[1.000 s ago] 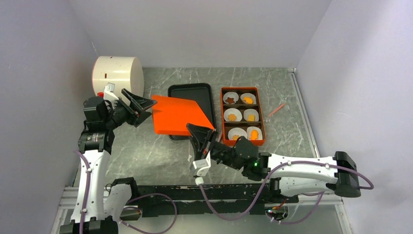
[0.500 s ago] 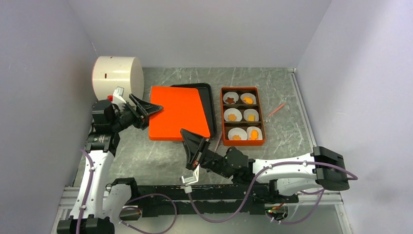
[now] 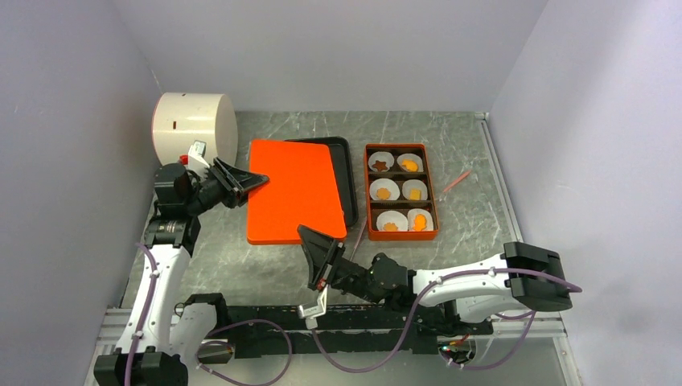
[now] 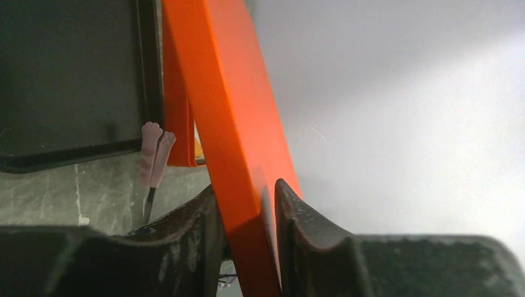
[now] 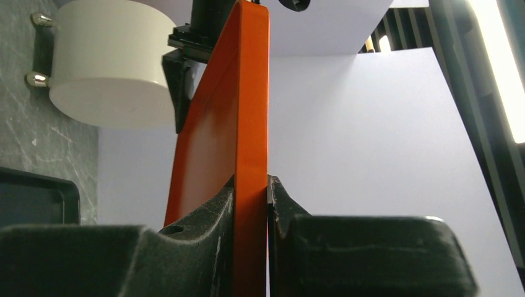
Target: Pack the cookies
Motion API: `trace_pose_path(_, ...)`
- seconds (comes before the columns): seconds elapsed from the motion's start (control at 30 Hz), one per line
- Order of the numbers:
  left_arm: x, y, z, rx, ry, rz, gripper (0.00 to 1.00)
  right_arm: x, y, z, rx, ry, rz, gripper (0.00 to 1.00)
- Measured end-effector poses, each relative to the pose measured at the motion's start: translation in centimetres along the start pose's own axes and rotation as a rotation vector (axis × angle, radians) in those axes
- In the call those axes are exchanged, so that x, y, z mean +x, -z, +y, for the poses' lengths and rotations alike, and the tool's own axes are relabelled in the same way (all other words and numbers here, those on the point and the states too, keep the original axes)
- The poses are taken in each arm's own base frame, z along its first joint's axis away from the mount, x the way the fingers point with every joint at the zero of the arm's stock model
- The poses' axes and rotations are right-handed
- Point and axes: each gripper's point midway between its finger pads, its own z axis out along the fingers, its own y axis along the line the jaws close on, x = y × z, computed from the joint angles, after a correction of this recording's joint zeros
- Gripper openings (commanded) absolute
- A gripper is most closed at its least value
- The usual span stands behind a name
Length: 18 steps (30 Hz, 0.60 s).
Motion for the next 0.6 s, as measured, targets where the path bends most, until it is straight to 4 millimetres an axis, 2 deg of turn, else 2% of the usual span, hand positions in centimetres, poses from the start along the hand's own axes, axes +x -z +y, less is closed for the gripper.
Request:
trace_pose_path(0.17,-0.2,-0.2,0.0,0.001,0.027,-0.001,0.22,-0.4,0.0,1.8,-0.033,0.041,-0.001,0.11)
trace_pose_path(0.3,-0.2,-0.3,0.1,-0.003,0.053,0.001,0.06,-0.5,0.1,2.7,-0.045,0.071,0.004,0.20)
trace_pose_path(0.37,-0.2,-0.4,0.2,-0.004,0.062,0.005,0.05,-0.4,0.1,2.5,-0.038,0.069,0.010,0.30)
trace_pose_path(0.4,-0.1,-0.4,0.2,-0.004,0.066,0.007,0.05,-0.4,0.2,2.6,-0.041,0.068,0.012,0.42)
trace_pose_path(0.47,-0.1,-0.5,0.3,-0.003,0.067,0.006,0.05,-0.3,0.3,2.9,-0.047,0.064,0.018,0.55)
trace_pose_path(0.6,-0.2,-0.6,0.6,0.002,0.065,0.002,0.05,0.4,0.7,3.5,-0.070,0.041,0.055,0.71)
